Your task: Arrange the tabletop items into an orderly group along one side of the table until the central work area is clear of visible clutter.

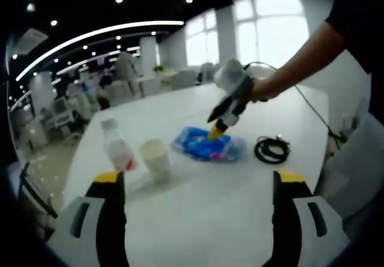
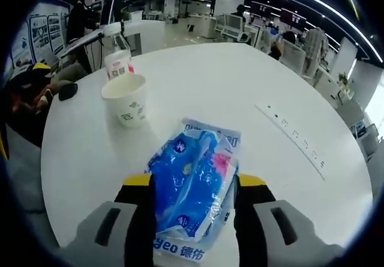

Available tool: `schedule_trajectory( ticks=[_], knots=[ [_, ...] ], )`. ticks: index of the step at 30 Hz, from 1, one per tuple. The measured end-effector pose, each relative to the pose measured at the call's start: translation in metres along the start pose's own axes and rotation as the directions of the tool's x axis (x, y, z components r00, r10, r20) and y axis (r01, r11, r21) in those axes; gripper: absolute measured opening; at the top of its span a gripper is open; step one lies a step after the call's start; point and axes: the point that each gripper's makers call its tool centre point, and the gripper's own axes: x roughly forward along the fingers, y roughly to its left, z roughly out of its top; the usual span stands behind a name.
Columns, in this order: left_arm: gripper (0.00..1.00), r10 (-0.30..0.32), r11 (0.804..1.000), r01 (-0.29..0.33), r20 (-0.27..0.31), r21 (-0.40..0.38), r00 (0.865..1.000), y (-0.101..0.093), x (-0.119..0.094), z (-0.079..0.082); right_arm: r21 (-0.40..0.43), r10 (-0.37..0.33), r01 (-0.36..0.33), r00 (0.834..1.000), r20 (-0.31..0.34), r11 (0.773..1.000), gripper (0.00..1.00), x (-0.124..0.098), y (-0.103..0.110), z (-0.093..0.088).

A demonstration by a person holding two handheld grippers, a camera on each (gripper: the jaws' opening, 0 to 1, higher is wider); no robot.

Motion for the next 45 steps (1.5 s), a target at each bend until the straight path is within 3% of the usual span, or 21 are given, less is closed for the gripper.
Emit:
schedule_trajectory(
  ticks=[8, 19, 23, 26, 34, 45],
  knots=[
    [0.99, -0.004, 1.0, 0.004, -0.006, 0.002, 1.0, 0.0, 0.0, -0.001, -0.002, 0.0, 0.0, 0.999, -0.036, 1.0, 0.29, 0.009, 0.001, -0.003],
    [0.99, 0.002, 1.0, -0.002, -0.014, 0.008, 1.0, 0.003, 0.0, -0.004, 0.064, 0.031, -0.023, 0.992, -0.121, 0.998, 0.18, 0.028, 0.0, -0.019],
    [0.99, 0.003, 1.0, -0.003, -0.016, 0.011, 1.0, 0.003, 0.0, -0.005, 0.074, 0.045, -0.035, 0.989, -0.138, 0.997, 0.05, 0.03, 0.001, -0.022],
    [0.99, 0.003, 1.0, -0.002, -0.022, 0.014, 1.0, 0.003, 0.0, -0.006, 0.07, 0.041, -0.032, 0.989, -0.14, 0.997, 0.0, 0.028, 0.003, -0.021],
    [0.99, 0.008, 1.0, -0.008, -0.017, 0.016, 1.0, 0.006, 0.0, -0.006, 0.094, 0.049, -0.035, 0.987, -0.15, 0.995, 0.0, 0.021, -0.001, -0.021],
    [0.99, 0.007, 1.0, -0.007, -0.01, 0.02, 1.0, 0.005, -0.001, -0.004, 0.054, 0.058, -0.051, 0.989, -0.135, 0.997, 0.0, 0.0, 0.001, -0.016]
  ],
)
